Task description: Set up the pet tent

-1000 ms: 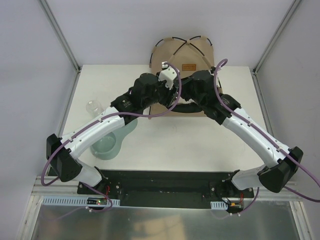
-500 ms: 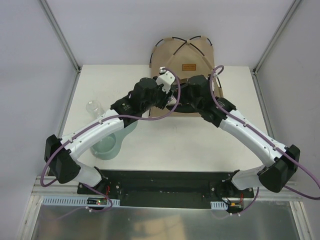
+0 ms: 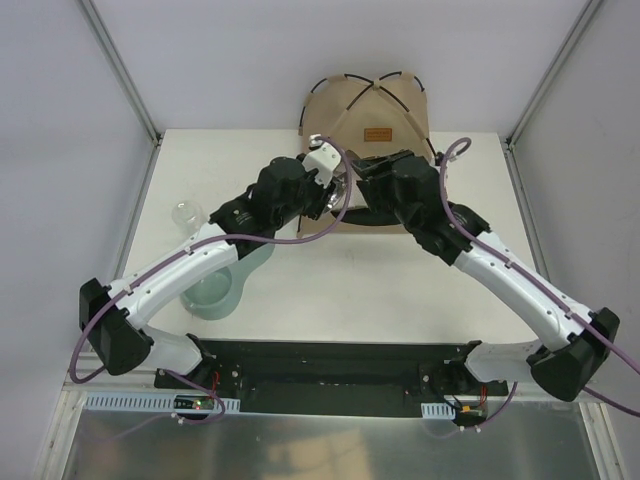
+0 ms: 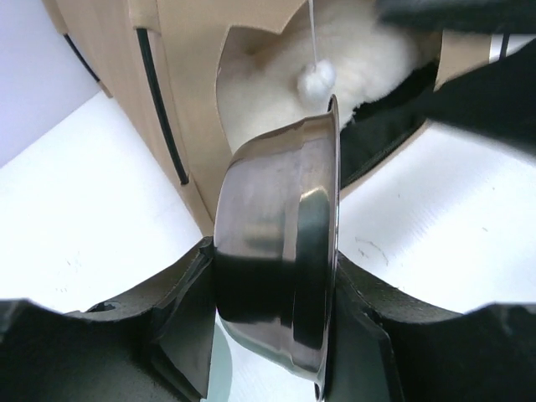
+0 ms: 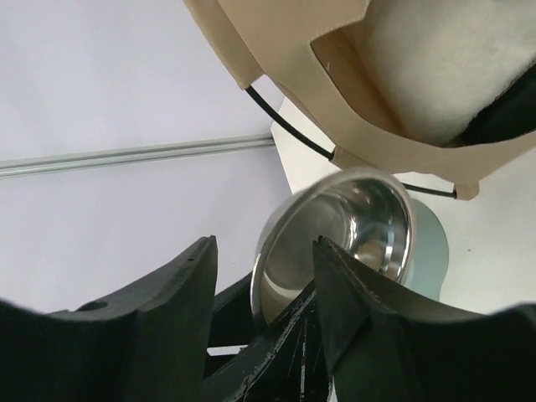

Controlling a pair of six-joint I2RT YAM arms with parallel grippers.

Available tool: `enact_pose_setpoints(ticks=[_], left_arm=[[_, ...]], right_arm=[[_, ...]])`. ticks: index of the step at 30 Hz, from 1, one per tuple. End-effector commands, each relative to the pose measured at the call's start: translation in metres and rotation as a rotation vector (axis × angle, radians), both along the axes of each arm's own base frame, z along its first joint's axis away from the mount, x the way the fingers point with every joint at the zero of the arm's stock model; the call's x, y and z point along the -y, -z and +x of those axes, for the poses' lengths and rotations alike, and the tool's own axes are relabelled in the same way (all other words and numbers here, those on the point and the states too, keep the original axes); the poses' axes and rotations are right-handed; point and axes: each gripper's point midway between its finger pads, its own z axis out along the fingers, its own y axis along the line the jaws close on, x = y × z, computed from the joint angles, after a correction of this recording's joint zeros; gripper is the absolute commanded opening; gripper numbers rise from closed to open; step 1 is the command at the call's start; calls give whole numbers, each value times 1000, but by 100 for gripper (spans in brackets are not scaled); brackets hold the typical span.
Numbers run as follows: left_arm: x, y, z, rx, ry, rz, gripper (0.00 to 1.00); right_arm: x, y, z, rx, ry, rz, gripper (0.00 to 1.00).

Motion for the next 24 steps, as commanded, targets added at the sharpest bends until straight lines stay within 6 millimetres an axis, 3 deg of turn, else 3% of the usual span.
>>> enact_pose_setpoints(ticks=[1, 4, 7, 11, 14, 16, 18, 24], left_arm=[[-30, -20, -14, -33, -81, -60, 0], [-45, -13, -33, -111, -101, -75, 0], [-60, -3, -56, -207, -129, -116, 0], [-84, 2, -80, -301, -192, -177, 0], [-99, -4, -92, -342, -222, -232, 0], [-107, -7, -97, -361, -242, -259, 0], [-113, -10, -102, -373, -251, -281, 0], [-123, -9, -113, -399, -261, -318, 0]], right_arm=[[39, -32, -5, 117, 98, -45, 56], [54, -32, -6, 156, 106, -168, 60], [47, -30, -5, 201, -7, -303, 66], [6, -20, -17, 339, -333, -424, 75], [-35, -1, -49, 438, -696, -463, 77], [-60, 5, -80, 494, -938, -397, 77], [-73, 8, -95, 510, -1047, -338, 77], [-103, 9, -111, 542, -1174, -284, 78]])
